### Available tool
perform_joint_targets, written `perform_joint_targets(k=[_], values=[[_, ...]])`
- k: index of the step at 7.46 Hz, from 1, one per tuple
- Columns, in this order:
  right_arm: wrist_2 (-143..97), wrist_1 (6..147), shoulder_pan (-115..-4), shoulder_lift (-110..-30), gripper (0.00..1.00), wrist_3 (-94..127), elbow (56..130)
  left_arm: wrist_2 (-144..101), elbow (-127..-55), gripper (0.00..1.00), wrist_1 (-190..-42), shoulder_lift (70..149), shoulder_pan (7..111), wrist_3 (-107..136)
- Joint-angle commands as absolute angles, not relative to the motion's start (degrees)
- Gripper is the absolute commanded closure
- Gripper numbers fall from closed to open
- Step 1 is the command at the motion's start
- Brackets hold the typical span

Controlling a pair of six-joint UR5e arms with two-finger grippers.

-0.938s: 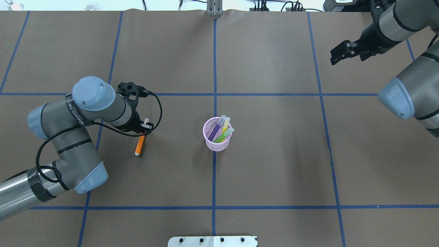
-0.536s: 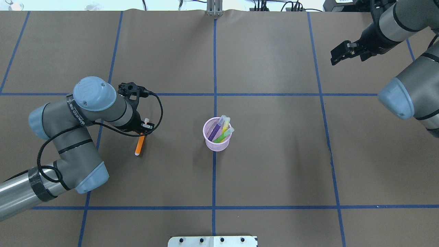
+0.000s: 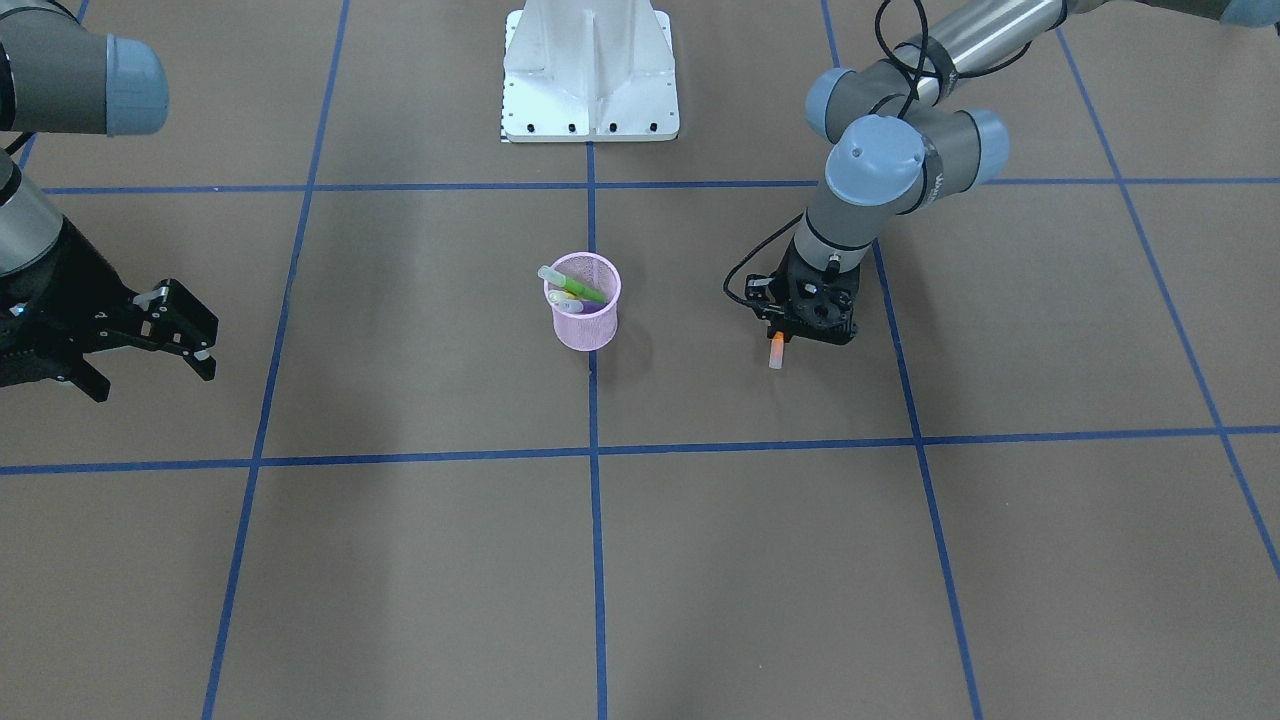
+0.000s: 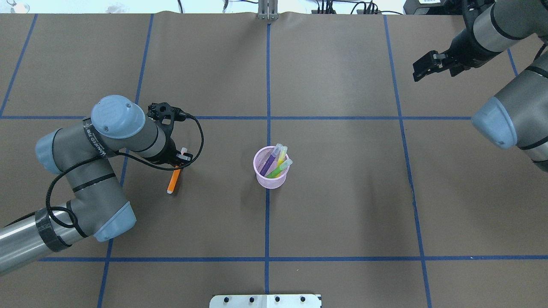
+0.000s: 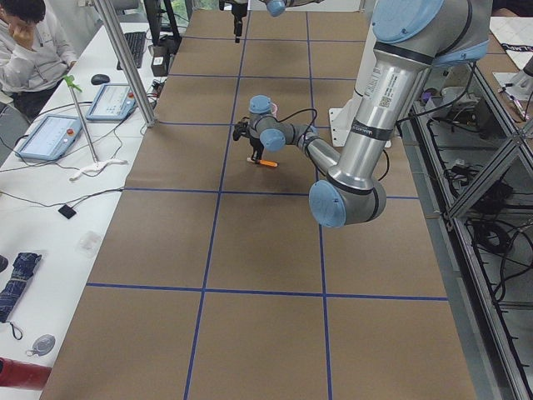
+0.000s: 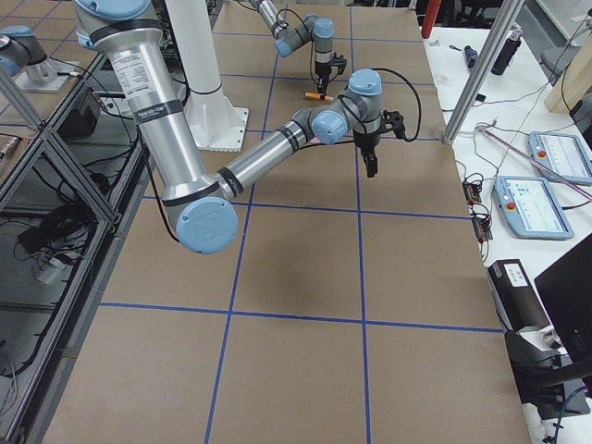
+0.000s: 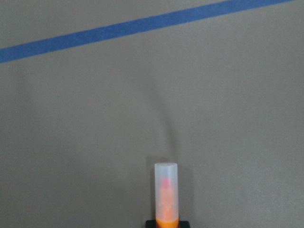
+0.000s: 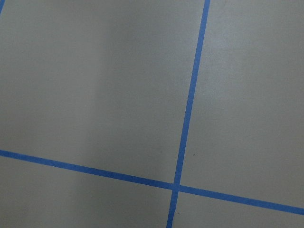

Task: Collect pens into pen holder
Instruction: 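Close the left gripper on the orange marker, then lift the orange marker and carry it with the left gripper over the pink cup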

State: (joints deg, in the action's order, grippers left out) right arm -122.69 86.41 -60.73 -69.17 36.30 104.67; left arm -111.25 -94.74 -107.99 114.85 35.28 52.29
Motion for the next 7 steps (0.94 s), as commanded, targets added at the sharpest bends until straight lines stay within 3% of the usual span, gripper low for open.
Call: perform_joint_targets(k=[1, 7], values=[[-122.8, 86.4, -60.7, -69.2, 0.0, 36.3, 104.7, -104.8, -98.9, 1.0, -113.2, 116.1, 35.3, 52.0], [-122.7, 86.4, -60.7, -68.8, 0.0, 36.3, 104.7, -91.9, -91.9, 1.0, -171.8, 115.8, 30.5, 48.7]])
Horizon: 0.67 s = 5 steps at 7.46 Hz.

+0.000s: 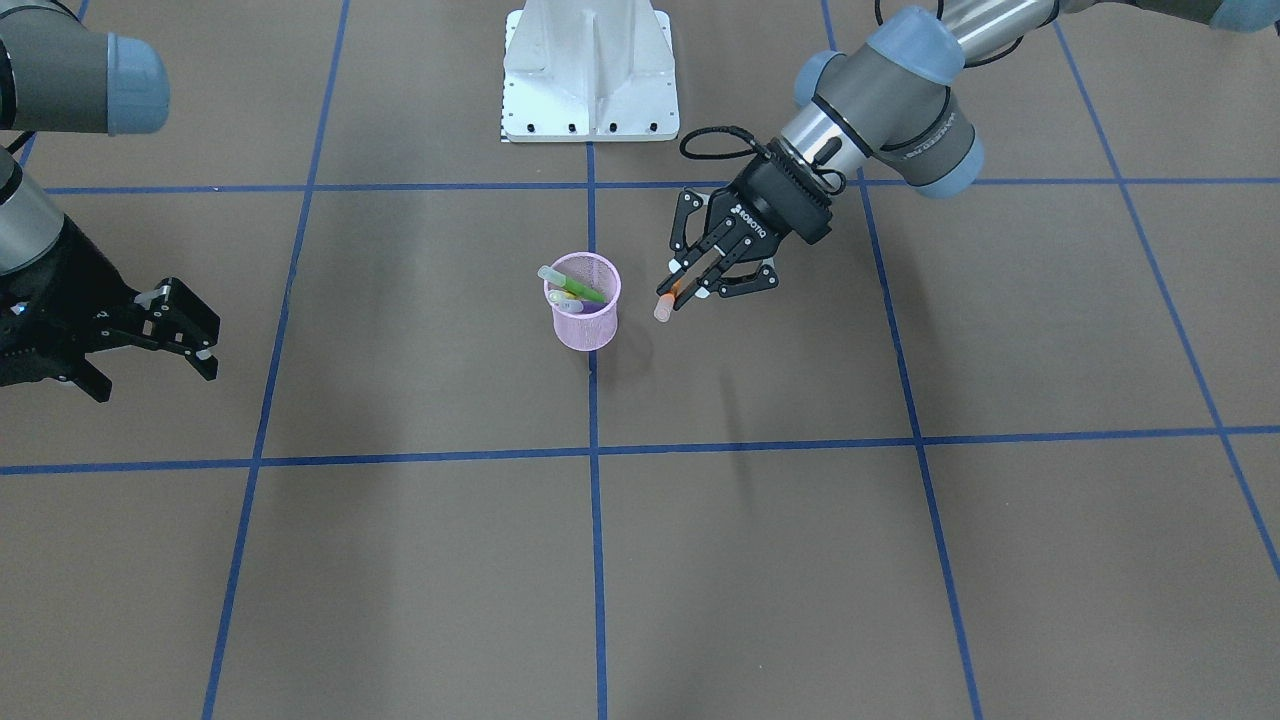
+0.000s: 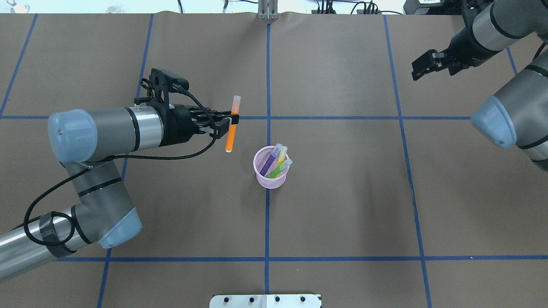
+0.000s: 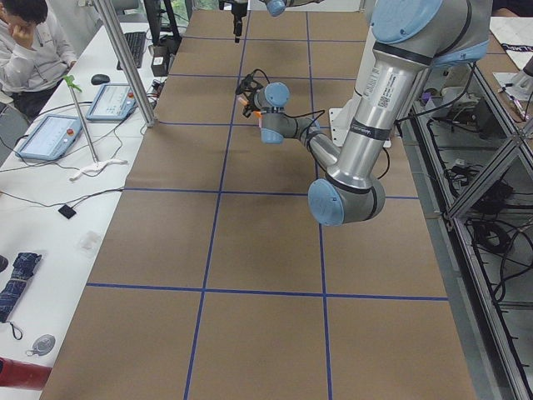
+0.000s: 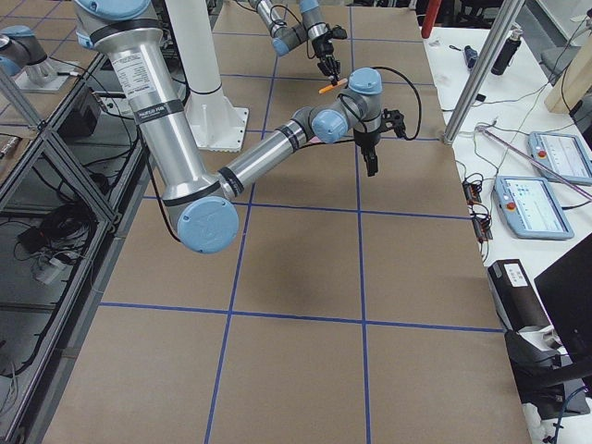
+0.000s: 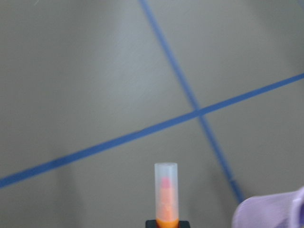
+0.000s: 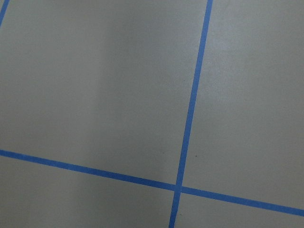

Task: Collect pens into pen holder
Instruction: 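Lift the orange marker and carry it with the left gripper over the pink cup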

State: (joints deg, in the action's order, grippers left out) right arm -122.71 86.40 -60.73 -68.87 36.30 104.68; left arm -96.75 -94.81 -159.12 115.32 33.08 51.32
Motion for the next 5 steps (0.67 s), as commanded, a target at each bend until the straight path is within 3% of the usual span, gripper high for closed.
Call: perform_joint_targets(k=[1, 4, 5], values=[[-122.7, 86.4, -60.6, -68.7, 0.0, 36.3, 104.7, -86.1, -89.2, 1.0, -178.4, 117.2, 26.9, 41.1], [-122.7, 86.4, -60.7, -68.7, 0.0, 36.3, 104.7, -83.1, -84.7, 1.0, -180.6, 119.4, 23.9, 30.6], [-122.7, 86.4, -60.7, -68.7, 0.0, 36.3, 104.7, -83.1, -83.3, 0.96, -181.0, 119.4, 23.9, 29.6]])
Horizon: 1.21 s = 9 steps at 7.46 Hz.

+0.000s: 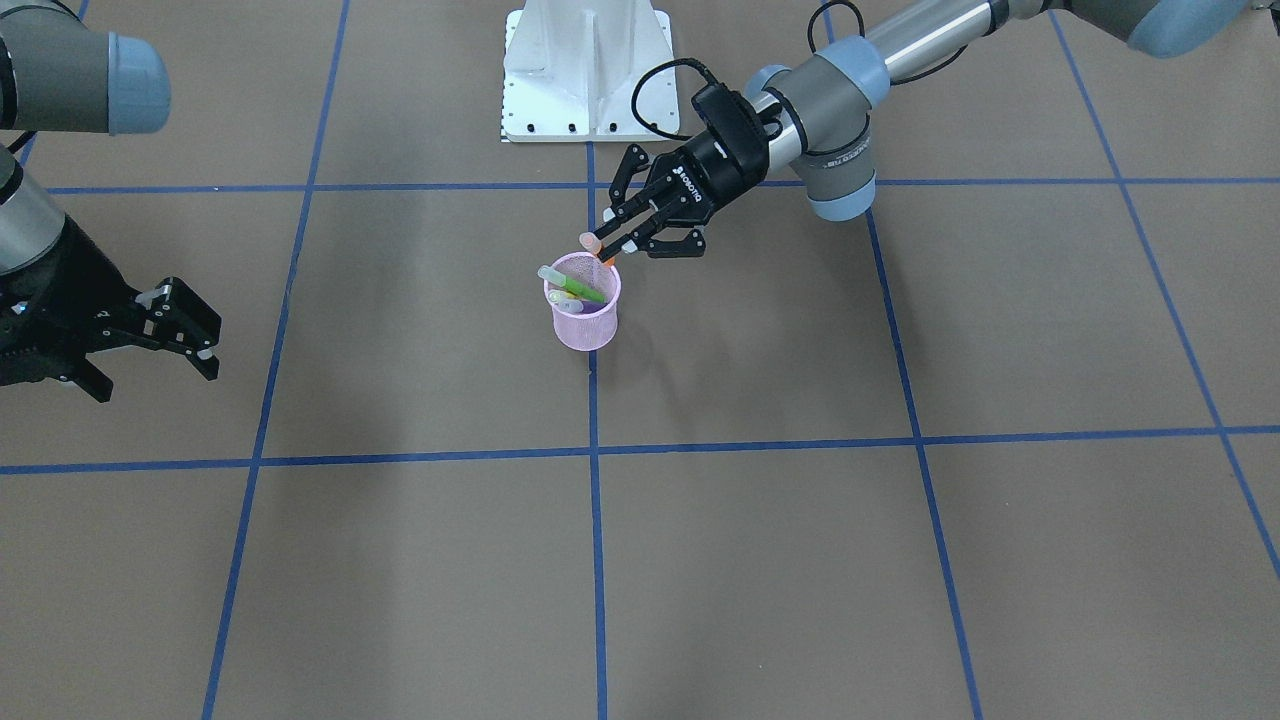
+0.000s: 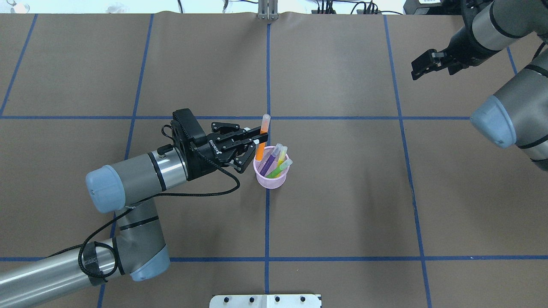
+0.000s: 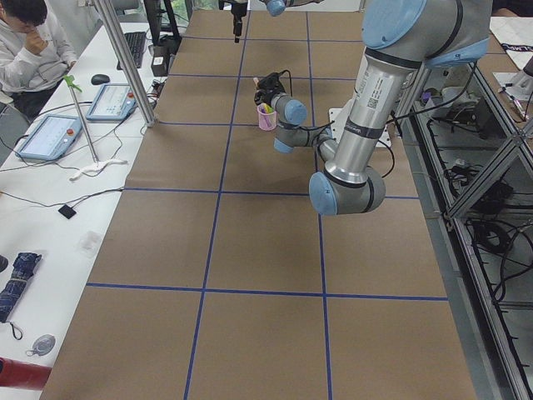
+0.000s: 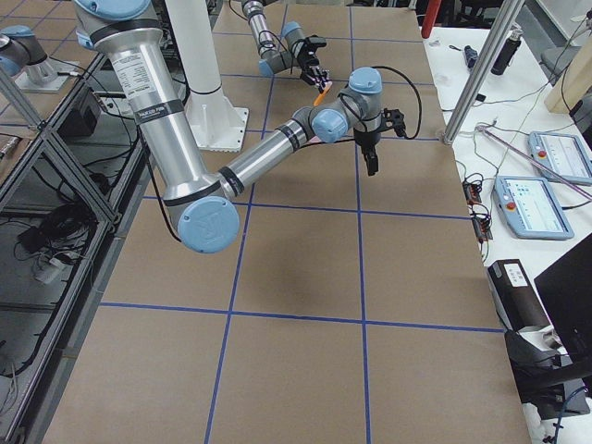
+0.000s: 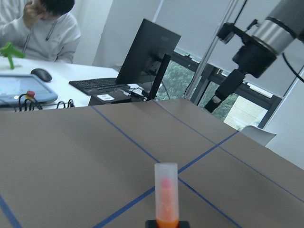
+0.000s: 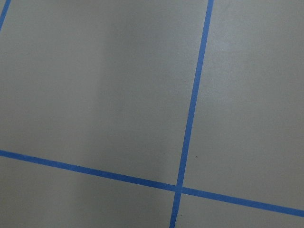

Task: Collect pens into pen holder
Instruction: 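Lift the orange marker and carry it with the left gripper over the pink cup, then open the left gripper to drop the orange marker into the cup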

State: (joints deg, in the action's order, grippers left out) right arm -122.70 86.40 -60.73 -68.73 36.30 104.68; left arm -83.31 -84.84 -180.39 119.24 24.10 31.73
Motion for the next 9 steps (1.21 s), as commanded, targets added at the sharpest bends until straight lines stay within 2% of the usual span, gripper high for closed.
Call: perform_joint_targets(k=[1, 2, 4, 5, 6, 9], values=[[-122.7, 86.4, -60.7, -68.6, 0.0, 36.3, 104.7, -82.6, -82.1, 0.89, -181.6, 119.6, 23.8, 29.6], [-122.7, 86.4, -60.7, -68.7, 0.0, 36.3, 104.7, -82.3, -81.7, 0.82, -181.5, 120.1, 22.6, 29.6], [-122.6, 86.4, -60.7, -68.7, 0.0, 36.3, 104.6, -80.3, -78.0, 0.75, -181.6, 123.6, 20.5, 29.6], [-122.6, 86.4, -60.7, -68.7, 0.0, 36.4, 104.6, -80.0, -77.4, 0.35, -182.5, 124.1, 20.0, 29.7], [-122.6, 86.4, -60.7, -68.7, 0.0, 36.4, 104.6, -80.0, -77.3, 0.0, -183.2, 123.8, 20.0, 29.7], [-122.8, 86.5, -61.5, -68.7, 0.0, 35.3, 104.5, -81.6, -78.0, 0.01, -182.0, 123.4, 22.1, 29.8]])
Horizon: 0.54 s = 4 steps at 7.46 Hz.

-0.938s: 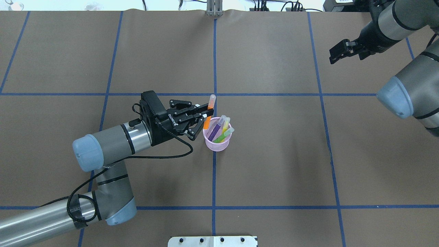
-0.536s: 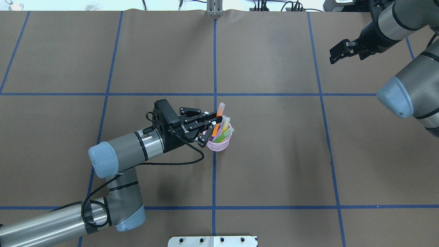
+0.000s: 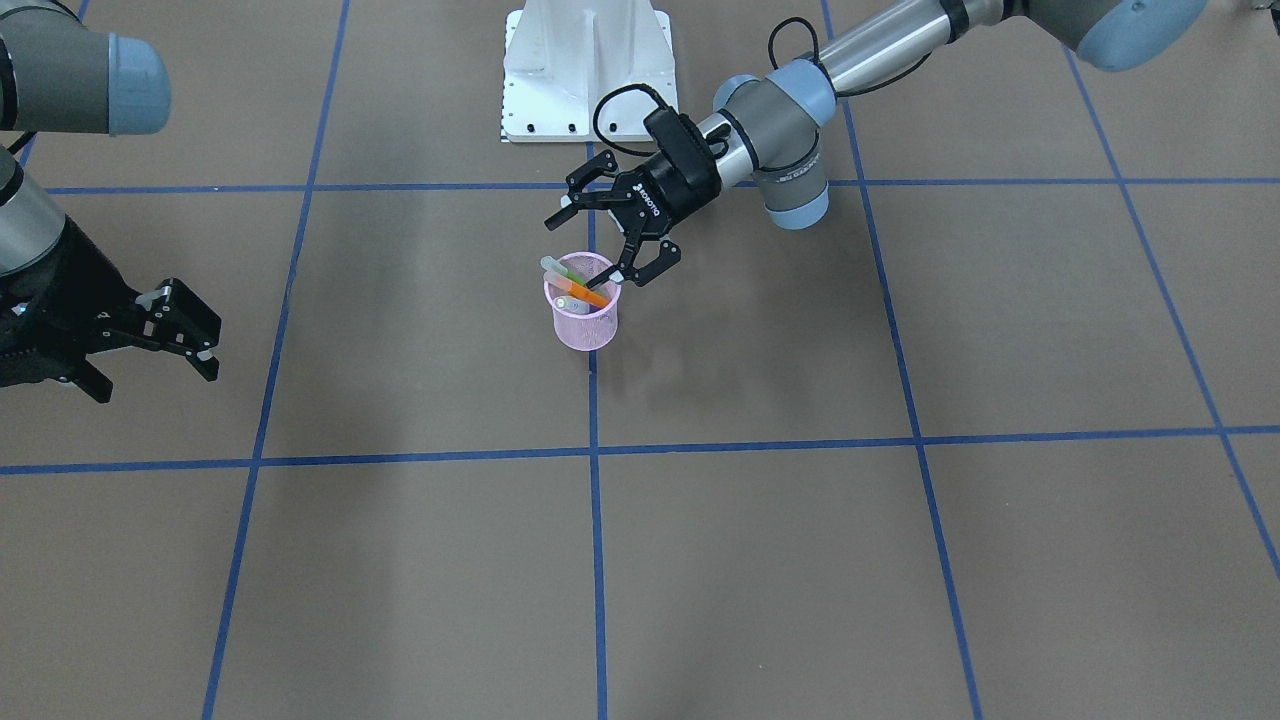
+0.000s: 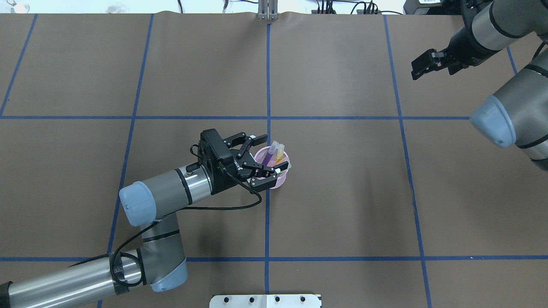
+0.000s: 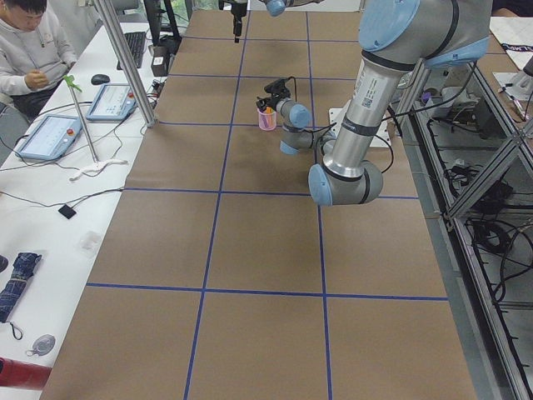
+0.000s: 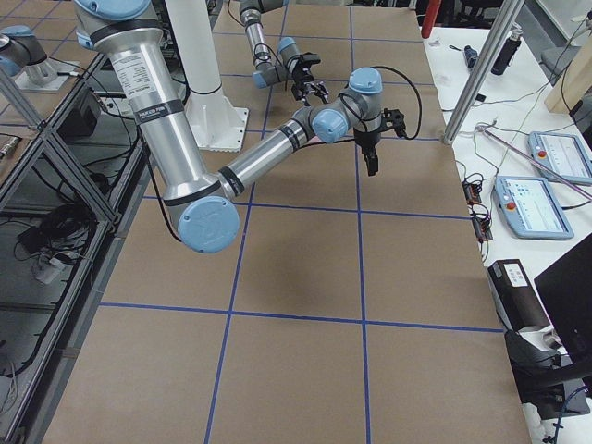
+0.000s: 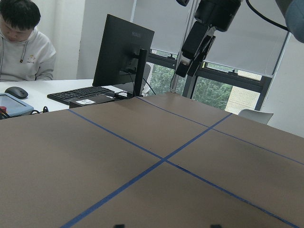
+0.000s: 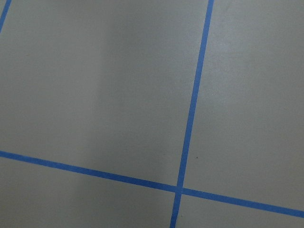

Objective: Collect pens into pen holder

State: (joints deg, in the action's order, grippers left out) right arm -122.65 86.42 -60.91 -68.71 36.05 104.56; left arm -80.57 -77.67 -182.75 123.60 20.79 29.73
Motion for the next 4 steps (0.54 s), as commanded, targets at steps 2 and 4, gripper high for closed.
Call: perform_joint_targets(k=[2, 4], values=[[-123.4, 86.8, -63.8, -69.1, 0.0, 30.9, 103.5, -91.7, -79.7, 0.01, -174.9, 118.4, 28.9, 29.8], [-125.4, 86.5, -67.4, -73.7, 0.0, 22.8, 103.3, -103.4, -80.2, 0.01, -167.8, 112.5, 36.4, 30.0]])
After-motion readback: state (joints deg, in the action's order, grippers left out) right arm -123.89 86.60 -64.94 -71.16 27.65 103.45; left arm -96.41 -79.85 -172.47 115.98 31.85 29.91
